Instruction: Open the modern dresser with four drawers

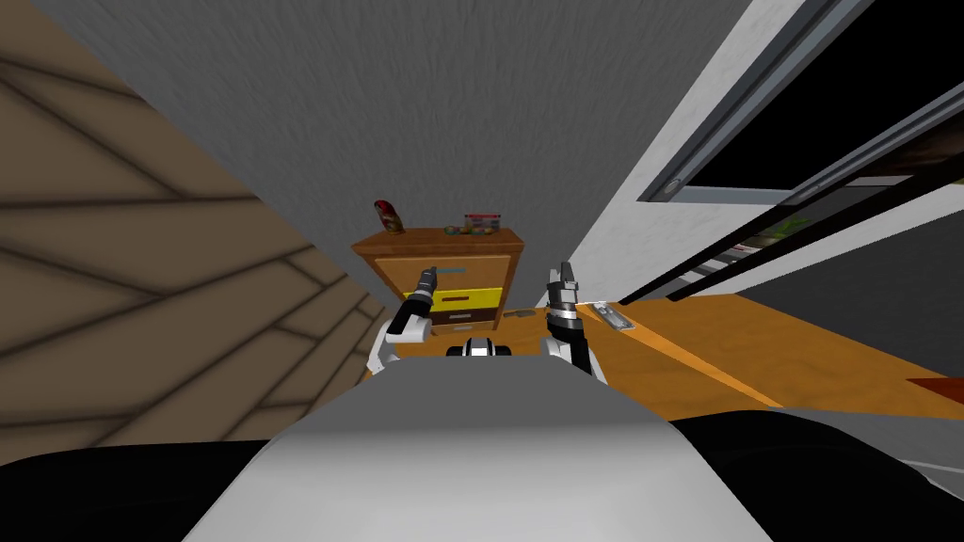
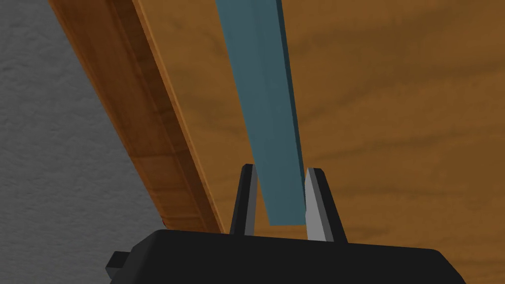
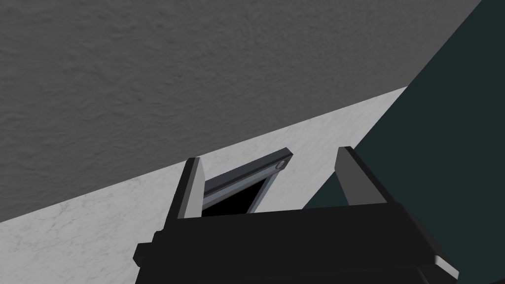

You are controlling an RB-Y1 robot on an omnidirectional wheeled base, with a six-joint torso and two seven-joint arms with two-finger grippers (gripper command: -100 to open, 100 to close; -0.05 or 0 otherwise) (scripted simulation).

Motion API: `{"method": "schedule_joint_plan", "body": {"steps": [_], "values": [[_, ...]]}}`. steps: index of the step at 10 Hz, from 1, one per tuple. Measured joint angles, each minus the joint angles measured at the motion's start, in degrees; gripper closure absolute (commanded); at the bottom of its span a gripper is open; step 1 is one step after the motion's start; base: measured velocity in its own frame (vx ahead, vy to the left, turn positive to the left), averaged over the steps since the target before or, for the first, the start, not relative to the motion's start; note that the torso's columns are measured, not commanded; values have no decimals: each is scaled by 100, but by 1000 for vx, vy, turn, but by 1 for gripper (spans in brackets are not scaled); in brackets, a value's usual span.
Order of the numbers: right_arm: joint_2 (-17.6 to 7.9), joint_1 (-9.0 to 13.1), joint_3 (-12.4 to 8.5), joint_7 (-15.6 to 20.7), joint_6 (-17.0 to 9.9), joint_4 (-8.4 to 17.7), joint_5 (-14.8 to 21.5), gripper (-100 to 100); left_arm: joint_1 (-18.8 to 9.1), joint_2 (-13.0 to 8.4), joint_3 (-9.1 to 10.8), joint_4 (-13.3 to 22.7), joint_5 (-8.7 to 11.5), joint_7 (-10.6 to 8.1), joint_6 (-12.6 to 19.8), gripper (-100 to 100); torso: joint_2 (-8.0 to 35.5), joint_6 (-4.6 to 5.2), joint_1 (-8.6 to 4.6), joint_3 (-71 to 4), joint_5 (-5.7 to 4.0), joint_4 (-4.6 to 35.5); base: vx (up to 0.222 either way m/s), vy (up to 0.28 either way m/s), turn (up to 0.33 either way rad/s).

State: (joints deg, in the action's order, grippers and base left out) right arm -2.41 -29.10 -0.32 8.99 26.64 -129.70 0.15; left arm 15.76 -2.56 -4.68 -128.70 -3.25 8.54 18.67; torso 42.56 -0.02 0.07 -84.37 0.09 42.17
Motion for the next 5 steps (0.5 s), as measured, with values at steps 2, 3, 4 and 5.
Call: {"method": "schedule_joint_plan", "body": {"steps": [2,3,4,5], "values": [[0,1,0,0,0,0,0,0,63,-13,-32,-64,8,4,29,100,-7,-4,2,-4,-4,11,-186,-6,7],[0,1,0,0,0,0,0,0,100,-23,-52,-103,15,7,57,100,-15,-8,7,-12,-6,15,-193,-16,13],[0,1,0,0,0,0,0,0,137,-32,-71,-141,21,10,71,100,-21,-11,5,-16,-8,18,-89,-14,-3],[0,0,0,0,0,0,0,0,154,-33,-79,-131,23,9,85,100,-51,-6,3,-35,-12,17,-147,-27,24]]}}
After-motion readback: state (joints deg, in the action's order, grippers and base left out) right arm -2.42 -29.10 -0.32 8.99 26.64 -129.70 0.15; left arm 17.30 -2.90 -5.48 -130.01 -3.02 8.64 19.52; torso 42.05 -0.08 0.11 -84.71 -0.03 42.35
